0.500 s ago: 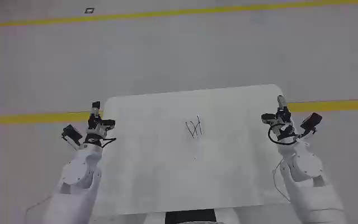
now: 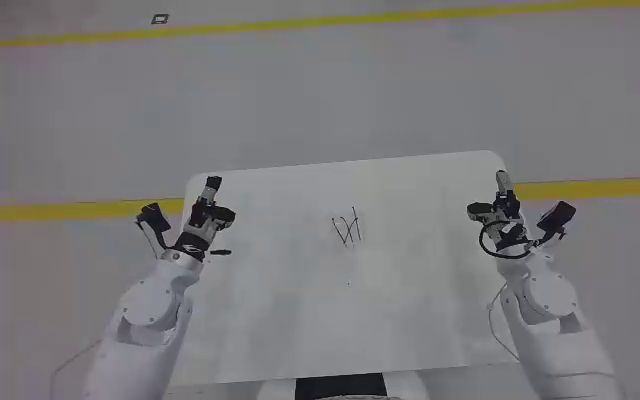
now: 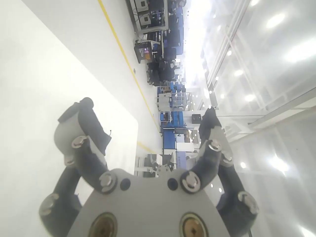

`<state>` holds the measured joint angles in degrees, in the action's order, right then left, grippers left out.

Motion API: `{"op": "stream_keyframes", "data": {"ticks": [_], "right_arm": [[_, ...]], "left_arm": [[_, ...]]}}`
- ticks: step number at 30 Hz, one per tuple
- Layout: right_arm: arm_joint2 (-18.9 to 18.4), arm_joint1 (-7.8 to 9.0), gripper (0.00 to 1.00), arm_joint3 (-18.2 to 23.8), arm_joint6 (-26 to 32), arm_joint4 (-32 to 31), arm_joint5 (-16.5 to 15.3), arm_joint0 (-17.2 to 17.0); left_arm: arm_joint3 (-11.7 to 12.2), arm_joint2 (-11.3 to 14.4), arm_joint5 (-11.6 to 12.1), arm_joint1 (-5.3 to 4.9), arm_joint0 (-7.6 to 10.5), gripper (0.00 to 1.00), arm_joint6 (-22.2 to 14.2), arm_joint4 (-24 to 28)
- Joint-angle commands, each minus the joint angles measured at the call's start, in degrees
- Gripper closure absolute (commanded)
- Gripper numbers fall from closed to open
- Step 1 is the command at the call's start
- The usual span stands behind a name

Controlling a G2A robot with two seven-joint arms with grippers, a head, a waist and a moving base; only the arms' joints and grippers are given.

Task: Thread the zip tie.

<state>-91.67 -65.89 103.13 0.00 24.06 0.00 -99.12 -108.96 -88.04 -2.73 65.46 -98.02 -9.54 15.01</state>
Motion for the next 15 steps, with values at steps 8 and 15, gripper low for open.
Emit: {"op": "stream_keyframes", "data": {"ticks": [8, 15], "right_arm": [[0.00, 0.00, 0.00, 0.00, 0.00, 0.00, 0.00, 0.00], [0.00, 0.00, 0.00, 0.00, 0.00, 0.00, 0.00, 0.00]], "left_arm": [[0.00, 0.00, -0.01, 0.00, 0.00, 0.00, 0.00, 0.00], [-2.21, 5.53, -4.60, -0.06, 2.79, 0.00, -5.04, -6.64]]}}
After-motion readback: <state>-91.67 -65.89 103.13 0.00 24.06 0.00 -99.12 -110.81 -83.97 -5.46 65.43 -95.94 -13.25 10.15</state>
